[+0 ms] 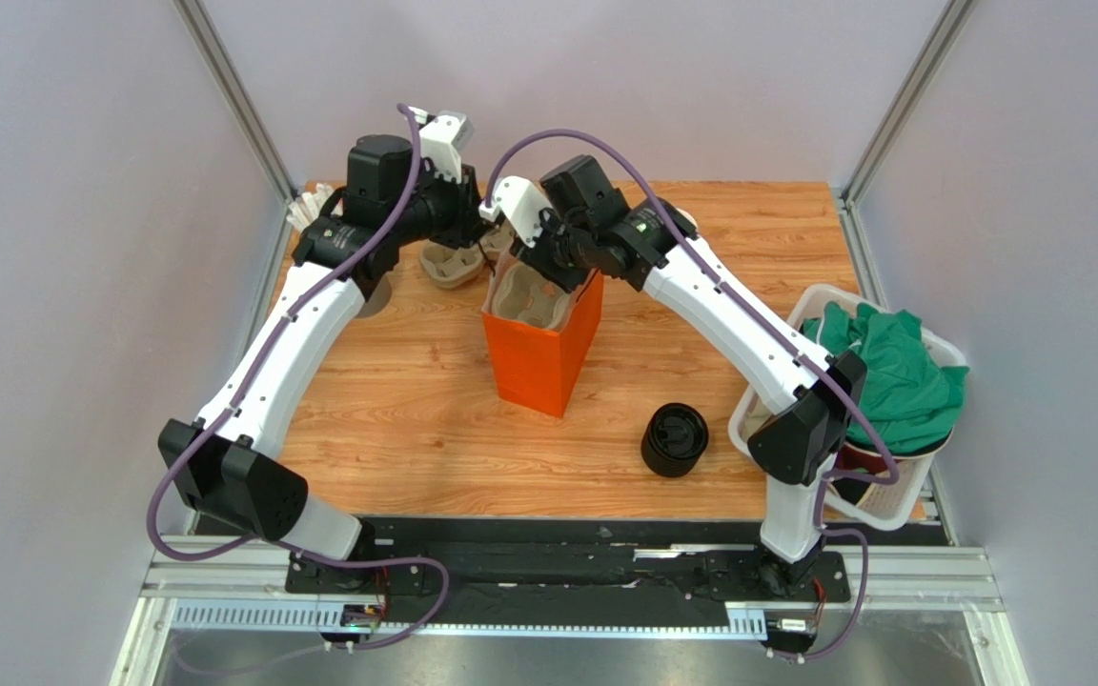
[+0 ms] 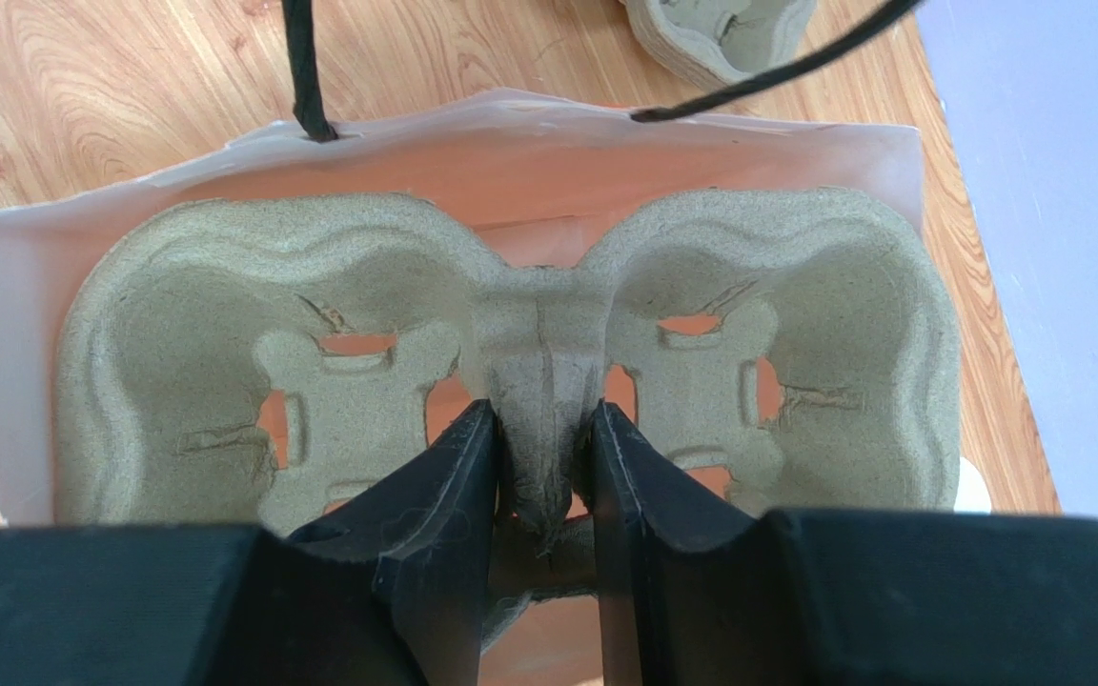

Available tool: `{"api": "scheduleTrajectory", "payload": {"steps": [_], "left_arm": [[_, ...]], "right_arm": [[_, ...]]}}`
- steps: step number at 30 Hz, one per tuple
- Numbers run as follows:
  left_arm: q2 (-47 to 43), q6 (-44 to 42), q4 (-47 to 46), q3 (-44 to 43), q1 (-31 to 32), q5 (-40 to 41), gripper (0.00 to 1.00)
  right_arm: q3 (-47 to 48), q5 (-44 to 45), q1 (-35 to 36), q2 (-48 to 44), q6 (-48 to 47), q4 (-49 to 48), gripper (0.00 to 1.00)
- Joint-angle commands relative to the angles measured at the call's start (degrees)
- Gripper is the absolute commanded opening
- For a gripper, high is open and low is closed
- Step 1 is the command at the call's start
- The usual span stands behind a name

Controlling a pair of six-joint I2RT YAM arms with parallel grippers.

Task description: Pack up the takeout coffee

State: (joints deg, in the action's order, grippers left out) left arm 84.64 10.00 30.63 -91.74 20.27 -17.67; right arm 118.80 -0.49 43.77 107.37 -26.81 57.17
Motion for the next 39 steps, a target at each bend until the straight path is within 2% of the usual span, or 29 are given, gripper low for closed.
{"api": "scheduleTrajectory", "payload": {"steps": [1,7,11,16,20,32,39], "left_arm": [[-2.29,0.90,-1.28,0.07,-0.06,-0.78,0.27],[-2.81,0.81,-1.01,-0.01,-0.06,-1.31,0.26],[-3.34,0.81,-0.93,0.43,-0.06,-1.40,0.23],[-3.34,0.99,-0.66,0.34,-0.06,-0.87,0.21],[-3.17,1.16,-0.66,0.25,-0.06,-1.13,0.20],[-2.29,1.69,-0.84,0.08,-0.06,-1.58,0.20],[-1.94,1.86,-0.84,0.08,-0.06,-1.23,0.20]], "right_arm": [[-2.16,-2.06,0.18,-1.64,0.88,-4.34,0.31],[-2.52,-2.23,0.00,-0.59,1.58,-5.75,0.30],[-4.01,-2.58,-0.61,-0.58,2.63,-6.98,0.30],[-4.90,-6.54,-0.70,-1.64,3.25,-7.24,0.28],[-6.21,-1.63,0.70,-3.22,1.50,-9.96,0.28],[-7.27,4.79,3.51,-4.54,-3.25,-11.38,0.28],[-9.64,5.24,4.13,-4.63,-4.66,-11.03,0.28]]}}
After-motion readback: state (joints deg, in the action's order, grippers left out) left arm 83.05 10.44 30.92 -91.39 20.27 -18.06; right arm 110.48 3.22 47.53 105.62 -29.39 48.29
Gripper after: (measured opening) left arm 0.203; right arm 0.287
